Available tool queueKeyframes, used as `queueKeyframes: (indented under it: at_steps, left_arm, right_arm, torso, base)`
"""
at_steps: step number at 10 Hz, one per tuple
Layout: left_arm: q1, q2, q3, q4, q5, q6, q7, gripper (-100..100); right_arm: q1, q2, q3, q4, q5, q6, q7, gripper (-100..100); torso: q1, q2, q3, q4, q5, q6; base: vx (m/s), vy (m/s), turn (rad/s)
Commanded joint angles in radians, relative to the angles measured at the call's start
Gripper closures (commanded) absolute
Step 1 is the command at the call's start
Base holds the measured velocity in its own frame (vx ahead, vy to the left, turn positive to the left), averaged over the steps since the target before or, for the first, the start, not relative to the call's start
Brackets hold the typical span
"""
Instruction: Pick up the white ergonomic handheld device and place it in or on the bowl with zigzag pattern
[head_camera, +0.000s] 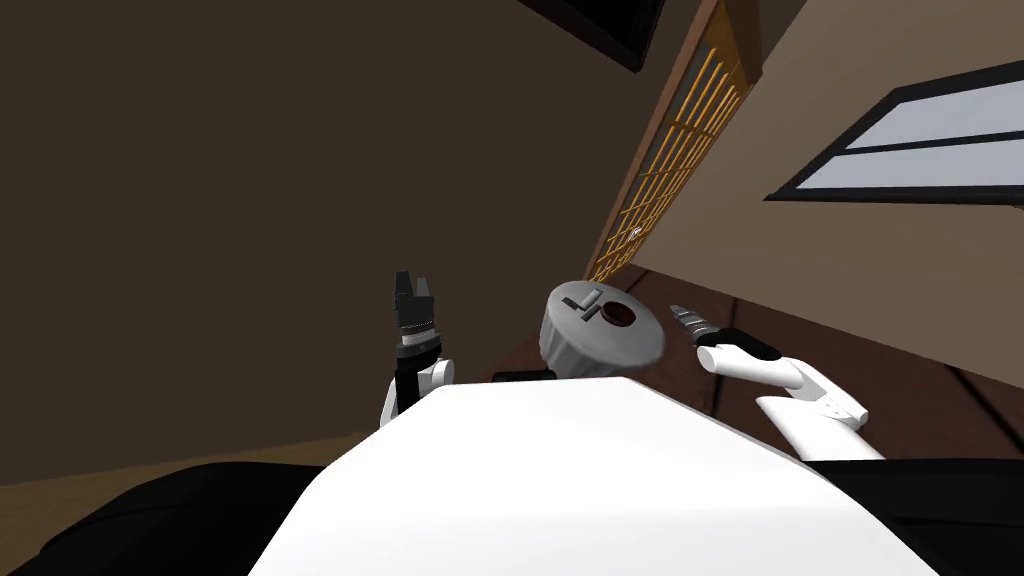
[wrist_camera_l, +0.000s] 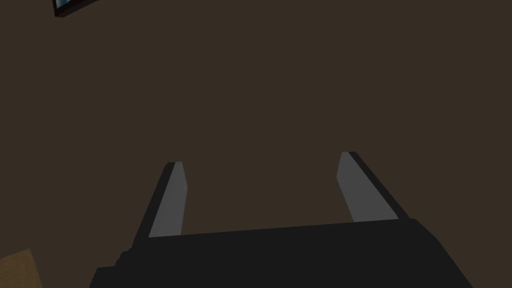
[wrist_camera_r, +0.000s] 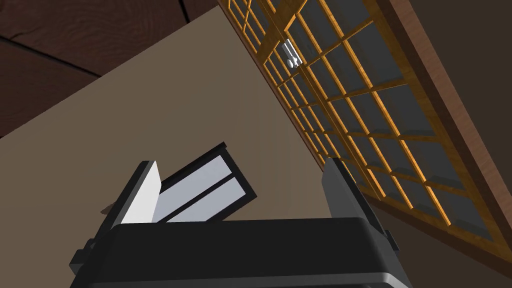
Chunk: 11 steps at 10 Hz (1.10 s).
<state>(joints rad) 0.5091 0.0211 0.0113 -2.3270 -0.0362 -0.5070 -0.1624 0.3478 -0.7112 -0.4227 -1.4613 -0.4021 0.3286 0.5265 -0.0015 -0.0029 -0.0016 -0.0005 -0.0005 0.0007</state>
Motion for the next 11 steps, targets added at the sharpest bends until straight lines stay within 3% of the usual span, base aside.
queueKeyframes:
  at_steps: [1, 2, 3, 8, 10, 11]
  left_arm:
    - [0.0, 0.0, 0.0, 0.0, 0.0, 0.0, 0.0, 0]
    - [0.0, 0.0, 0.0, 0.0, 0.0, 0.0, 0.0, 0]
    - [0.0, 0.0, 0.0, 0.0, 0.0, 0.0, 0.0, 0]
    - [0.0, 0.0, 0.0, 0.0, 0.0, 0.0, 0.0, 0]
    - [0.0, 0.0, 0.0, 0.0, 0.0, 0.0, 0.0, 0]
    - [0.0, 0.0, 0.0, 0.0, 0.0, 0.0, 0.0, 0]
  right_arm:
    - [-0.011, -0.005, 0.002, 0.038, -0.004, 0.01, 0.005, -100]
    - [-0.029, -0.036, -0.015, 0.08, -0.035, 0.059, 0.023, -100]
    - [-0.029, -0.036, -0.015, 0.101, -0.035, 0.06, 0.023, -100]
    - [-0.075, -0.123, -0.052, 0.263, -0.121, 0.193, 0.073, -100]
    - [-0.075, -0.123, -0.052, 0.286, -0.121, 0.207, 0.073, -100]
    - [-0.089, -0.148, -0.061, 0.323, -0.147, 0.252, 0.087, -100]
  torso:
    - [0.0, 0.0, 0.0, 0.0, 0.0, 0.0]
    - [0.0, 0.0, 0.0, 0.0, 0.0, 0.001]
    - [0.0, 0.0, 0.0, 0.0, 0.0, 0.0]
    - [0.0, 0.0, 0.0, 0.0, 0.0, 0.001]
    - [0.0, 0.0, 0.0, 0.0, 0.0, 0.001]
    - [0.0, 0.0, 0.0, 0.0, 0.0, 0.002]
  base:
    - [0.001, -0.005, 0.107]
    - [-0.001, 0.005, 0.3]
    - [-0.001, -0.001, 0.358]
    - [-0.003, -0.007, 0.378]
    - [-0.005, -0.01, 0.208]
    - [-0.006, 0.002, 0.294]
